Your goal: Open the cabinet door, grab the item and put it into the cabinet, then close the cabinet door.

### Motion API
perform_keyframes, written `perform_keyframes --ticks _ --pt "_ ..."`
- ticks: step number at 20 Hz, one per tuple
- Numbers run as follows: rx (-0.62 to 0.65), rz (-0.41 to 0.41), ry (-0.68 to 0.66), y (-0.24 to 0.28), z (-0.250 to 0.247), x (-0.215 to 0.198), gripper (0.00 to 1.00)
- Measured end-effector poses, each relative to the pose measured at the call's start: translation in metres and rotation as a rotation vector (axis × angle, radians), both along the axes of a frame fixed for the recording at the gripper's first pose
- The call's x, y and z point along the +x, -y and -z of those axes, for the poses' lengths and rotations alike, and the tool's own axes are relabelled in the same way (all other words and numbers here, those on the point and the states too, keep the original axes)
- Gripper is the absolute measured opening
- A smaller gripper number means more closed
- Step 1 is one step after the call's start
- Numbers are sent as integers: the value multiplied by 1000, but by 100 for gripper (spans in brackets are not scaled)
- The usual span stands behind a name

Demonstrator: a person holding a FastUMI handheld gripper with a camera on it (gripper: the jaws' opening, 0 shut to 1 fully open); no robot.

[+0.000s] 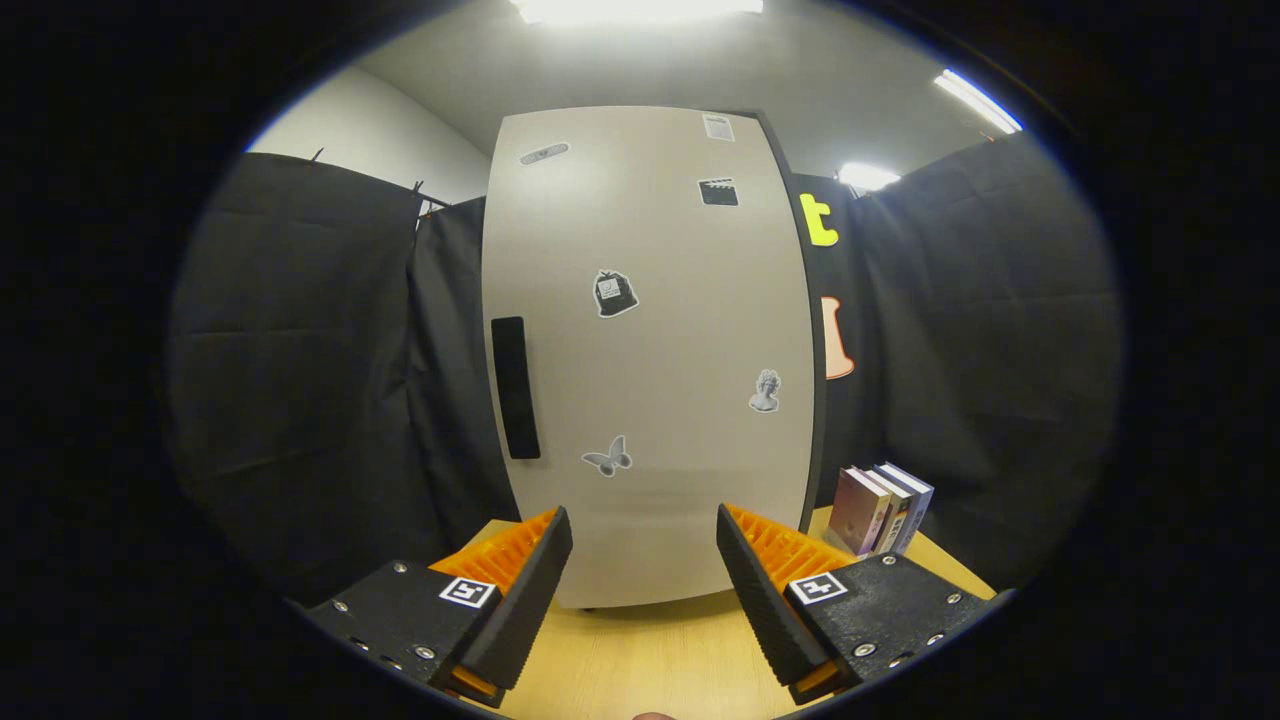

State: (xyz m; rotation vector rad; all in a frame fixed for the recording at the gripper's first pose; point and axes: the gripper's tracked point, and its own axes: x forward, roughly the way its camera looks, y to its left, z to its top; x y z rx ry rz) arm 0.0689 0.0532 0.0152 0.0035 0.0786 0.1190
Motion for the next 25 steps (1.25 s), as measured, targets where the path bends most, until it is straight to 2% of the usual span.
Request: perform_keyframes --ticks 25 --pt "0 -12 -3 -13 -1 -2 91"
